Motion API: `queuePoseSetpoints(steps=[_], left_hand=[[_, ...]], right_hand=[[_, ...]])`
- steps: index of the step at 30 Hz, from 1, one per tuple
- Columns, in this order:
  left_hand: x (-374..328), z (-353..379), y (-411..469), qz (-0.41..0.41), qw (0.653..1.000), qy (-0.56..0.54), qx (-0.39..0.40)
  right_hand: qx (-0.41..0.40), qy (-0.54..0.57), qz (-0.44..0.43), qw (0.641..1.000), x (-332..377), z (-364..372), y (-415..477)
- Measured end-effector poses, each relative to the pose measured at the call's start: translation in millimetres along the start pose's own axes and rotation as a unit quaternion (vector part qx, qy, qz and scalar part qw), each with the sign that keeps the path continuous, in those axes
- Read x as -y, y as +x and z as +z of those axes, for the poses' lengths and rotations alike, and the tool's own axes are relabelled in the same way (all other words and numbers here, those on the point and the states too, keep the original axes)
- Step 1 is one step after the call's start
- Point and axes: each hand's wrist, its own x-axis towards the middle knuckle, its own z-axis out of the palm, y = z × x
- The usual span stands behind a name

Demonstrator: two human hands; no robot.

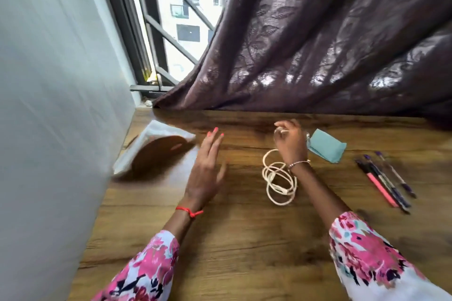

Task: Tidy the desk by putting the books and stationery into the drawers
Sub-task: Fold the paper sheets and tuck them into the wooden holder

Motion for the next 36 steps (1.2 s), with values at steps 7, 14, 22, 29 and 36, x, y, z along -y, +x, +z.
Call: queuePoseSetpoints(steps=[7,14,22,29,36], left_hand=[[-5,54,34,-0.073,0.973,0.048,0.214],[13,63,15,-0.006,0.938,0.226,0.261],[15,62,12,-0.005,0.941,0.235,0.245],[14,33,-24,-0.028,0.952,0.214,0.219],[14,-19,-97,-0.132,0.945,0.249,0.164]], right_hand=[[0.097,-0.058,0.087,0.990,-49,-33,10],[0.155,-0.100,0.048,0.982,-68,-26,-2],[0.146,-0.179,0.024,0.973,-65,-23,-5],[0.076,-0.163,-0.047,0.983,-30,-23,-12],[0.080,-0.050,-0.241,0.966,34,10,-72]])
